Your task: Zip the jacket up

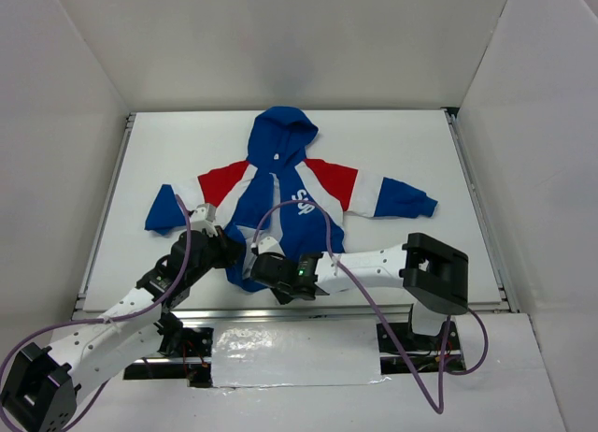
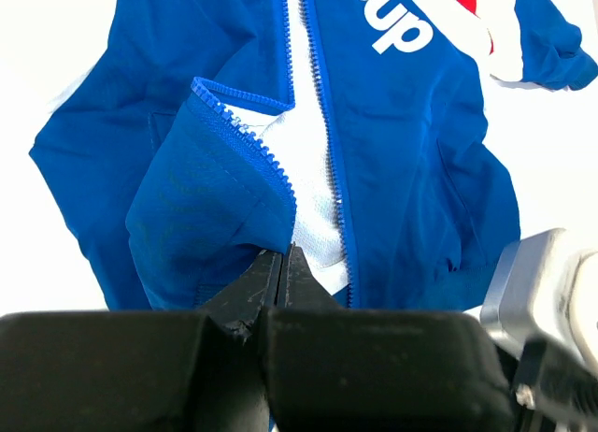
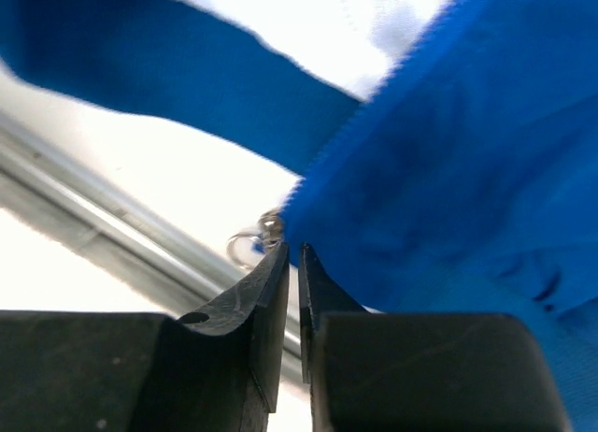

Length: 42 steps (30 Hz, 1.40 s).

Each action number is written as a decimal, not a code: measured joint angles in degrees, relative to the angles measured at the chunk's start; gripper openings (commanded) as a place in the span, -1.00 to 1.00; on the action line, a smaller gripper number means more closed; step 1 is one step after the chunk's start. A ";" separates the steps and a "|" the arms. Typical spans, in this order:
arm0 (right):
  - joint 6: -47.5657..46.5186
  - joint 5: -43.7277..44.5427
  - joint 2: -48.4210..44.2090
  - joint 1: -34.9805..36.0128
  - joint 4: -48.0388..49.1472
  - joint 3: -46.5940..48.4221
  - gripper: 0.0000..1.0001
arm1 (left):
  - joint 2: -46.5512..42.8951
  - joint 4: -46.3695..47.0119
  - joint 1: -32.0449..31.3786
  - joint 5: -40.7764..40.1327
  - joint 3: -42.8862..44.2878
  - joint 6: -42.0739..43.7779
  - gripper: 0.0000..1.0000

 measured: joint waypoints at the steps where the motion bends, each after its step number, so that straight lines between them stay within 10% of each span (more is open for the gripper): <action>1: 0.04 -0.48 0.00 0.20 0.00 0.17 -0.58 | 0.00 0.00 0.00 0.00 0.00 0.00 -1.00; 22: 0.44 -1.31 3.96 0.48 0.66 2.80 -0.49 | 0.04 0.57 0.00 0.83 0.00 0.04 -1.00; 42: 11.82 1.55 5.11 0.48 -3.06 4.70 -1.00 | 0.70 1.20 0.00 1.53 0.00 0.02 -1.00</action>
